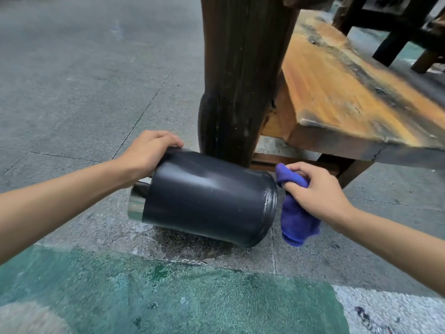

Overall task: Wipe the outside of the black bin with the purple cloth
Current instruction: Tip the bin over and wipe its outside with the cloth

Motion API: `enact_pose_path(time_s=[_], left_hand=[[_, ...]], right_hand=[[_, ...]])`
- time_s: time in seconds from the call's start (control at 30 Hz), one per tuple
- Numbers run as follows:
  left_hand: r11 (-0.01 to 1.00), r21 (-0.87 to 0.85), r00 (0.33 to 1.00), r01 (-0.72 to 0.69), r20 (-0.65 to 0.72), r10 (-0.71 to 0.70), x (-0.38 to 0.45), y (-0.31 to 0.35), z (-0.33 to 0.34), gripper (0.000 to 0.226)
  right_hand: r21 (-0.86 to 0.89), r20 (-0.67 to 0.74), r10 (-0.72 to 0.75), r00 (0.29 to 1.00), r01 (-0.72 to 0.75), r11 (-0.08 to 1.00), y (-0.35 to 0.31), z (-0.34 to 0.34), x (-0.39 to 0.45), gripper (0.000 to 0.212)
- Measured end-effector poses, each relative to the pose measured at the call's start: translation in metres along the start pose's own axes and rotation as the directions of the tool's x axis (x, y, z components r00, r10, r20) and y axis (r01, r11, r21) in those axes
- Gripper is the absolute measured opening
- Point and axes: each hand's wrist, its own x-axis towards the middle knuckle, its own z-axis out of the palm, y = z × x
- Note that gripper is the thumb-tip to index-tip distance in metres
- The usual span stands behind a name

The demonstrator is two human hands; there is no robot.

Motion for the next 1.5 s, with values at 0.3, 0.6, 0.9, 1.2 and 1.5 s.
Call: enact_pose_path(time_s=[0.3, 0.6, 0.9, 1.2, 1.5], left_hand=[[1.000, 0.027, 1.000, -0.012, -0.022, 0.013, -0.002, 0.013, 0.010, 0.014], [0.991, 0.108, 0.989, -0.078, -0.118, 0.091, -0.021, 0.013, 0.016, 0.030], [0.987, 0.159, 0.984, 0.013, -0.180, 0.016, -0.047, -0.037, -0.017, 0.043], [0.964, 0.264, 0.975, 0.029, -0.222, 0.031, -0.050, -0.044, -0.022, 0.018], [0.964, 0.100, 0.918, -0.248, -0.295, 0.267, -0.087, -0.059, -0.007, 0.034]], right_hand=[[-0.067, -0.017, 0.043, 0.999, -0.044, 0.997, -0.013, 0.030, 0.007, 0.019], [-0.182, -0.029, -0.030, 0.999, 0.024, 0.983, -0.015, 0.035, 0.045, 0.024], [-0.133, -0.009, -0.195, 0.981, 0.192, 0.972, -0.042, 0.062, 0.043, 0.023], [-0.186, 0.004, -0.180, 0.984, 0.178, 0.966, -0.053, 0.073, 0.052, 0.021], [-0.176, 0.012, -0.003, 1.000, 0.005, 0.984, -0.051, 0.069, 0.040, 0.014]])
